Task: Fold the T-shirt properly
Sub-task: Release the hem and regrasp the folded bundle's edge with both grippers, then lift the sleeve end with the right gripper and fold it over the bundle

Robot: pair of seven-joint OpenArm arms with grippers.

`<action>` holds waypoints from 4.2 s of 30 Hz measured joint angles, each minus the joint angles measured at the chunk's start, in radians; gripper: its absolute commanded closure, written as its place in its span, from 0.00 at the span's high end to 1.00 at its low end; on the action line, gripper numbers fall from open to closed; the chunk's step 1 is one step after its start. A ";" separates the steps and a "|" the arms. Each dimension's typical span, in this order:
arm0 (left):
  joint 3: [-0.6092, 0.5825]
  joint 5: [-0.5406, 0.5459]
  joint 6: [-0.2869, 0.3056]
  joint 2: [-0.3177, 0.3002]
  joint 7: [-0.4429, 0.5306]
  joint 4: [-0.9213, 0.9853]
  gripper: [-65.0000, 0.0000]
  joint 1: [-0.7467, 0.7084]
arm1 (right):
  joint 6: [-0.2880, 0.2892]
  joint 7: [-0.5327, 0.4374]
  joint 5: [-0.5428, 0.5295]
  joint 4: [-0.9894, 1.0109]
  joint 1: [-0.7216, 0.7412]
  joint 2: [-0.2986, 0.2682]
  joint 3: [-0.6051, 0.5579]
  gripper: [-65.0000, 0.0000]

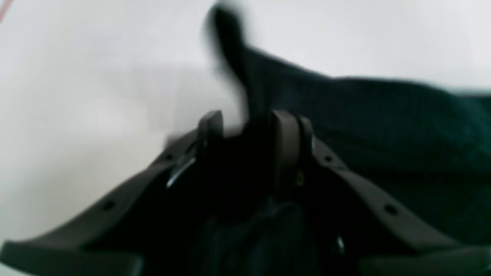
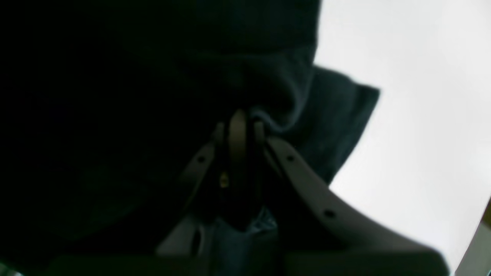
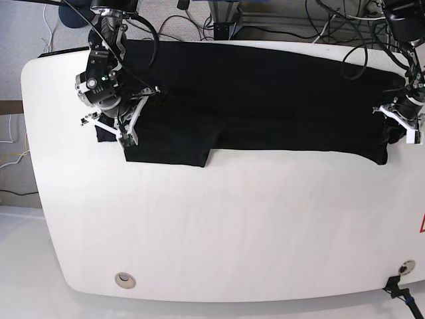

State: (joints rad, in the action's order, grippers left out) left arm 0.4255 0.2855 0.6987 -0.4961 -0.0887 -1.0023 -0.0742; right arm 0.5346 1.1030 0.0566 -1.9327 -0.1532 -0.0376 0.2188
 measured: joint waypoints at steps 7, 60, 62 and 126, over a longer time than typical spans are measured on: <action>0.000 0.002 -0.002 -0.027 -0.004 0.027 0.30 -0.006 | 0.000 -0.002 0.003 0.003 -0.079 -0.023 0.002 0.00; -0.004 0.000 -0.002 0.093 -0.177 -0.262 0.30 -0.084 | -0.011 -0.231 -0.174 0.513 0.258 -0.057 0.155 0.61; -0.004 0.000 -0.002 0.094 -0.177 -0.262 0.30 -0.084 | -0.008 -0.229 -0.204 0.514 0.257 -0.055 0.141 0.61; -0.042 -0.003 -0.002 0.091 -0.177 -0.260 0.30 -0.081 | 0.031 -0.253 -0.377 0.557 0.233 -0.144 0.224 0.48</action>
State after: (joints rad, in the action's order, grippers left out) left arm 0.3832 0.2825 0.6964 -0.4049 -0.2653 -1.2621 -0.1551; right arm 0.5655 0.8497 -0.3206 -1.3758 0.0803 -0.1814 0.4423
